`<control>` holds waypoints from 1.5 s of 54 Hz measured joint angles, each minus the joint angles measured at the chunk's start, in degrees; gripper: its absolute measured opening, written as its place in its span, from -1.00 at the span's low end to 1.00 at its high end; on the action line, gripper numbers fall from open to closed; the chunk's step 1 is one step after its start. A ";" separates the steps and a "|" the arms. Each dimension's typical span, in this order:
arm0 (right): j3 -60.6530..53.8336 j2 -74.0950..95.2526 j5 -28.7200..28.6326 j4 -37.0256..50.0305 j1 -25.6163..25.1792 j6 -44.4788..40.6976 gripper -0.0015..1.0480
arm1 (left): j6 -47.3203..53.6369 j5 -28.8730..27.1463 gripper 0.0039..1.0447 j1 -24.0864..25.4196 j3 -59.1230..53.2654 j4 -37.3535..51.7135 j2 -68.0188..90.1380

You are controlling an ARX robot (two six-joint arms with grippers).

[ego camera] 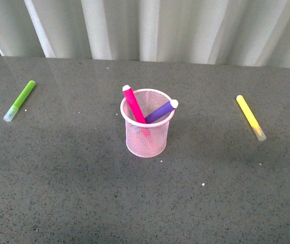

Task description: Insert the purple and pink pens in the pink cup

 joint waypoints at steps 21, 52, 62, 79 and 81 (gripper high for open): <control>0.00 -13.55 0.02 -13.75 0.00 0.02 -0.93 | 0.02 0.00 0.88 0.00 0.00 0.00 0.00; 0.00 -13.60 0.02 -13.94 0.00 0.00 0.23 | 0.00 0.00 0.88 0.00 0.00 0.00 -0.02; 0.00 -13.60 0.02 -13.94 0.00 0.07 0.89 | 0.02 0.00 0.88 0.00 0.00 0.00 -0.02; 0.00 -13.60 0.02 -13.94 0.00 0.04 0.87 | 0.02 0.00 0.88 0.00 0.00 0.00 -0.02; 0.00 -13.60 0.02 -13.94 0.00 0.04 0.87 | 0.00 0.00 0.88 0.00 0.00 0.00 -0.02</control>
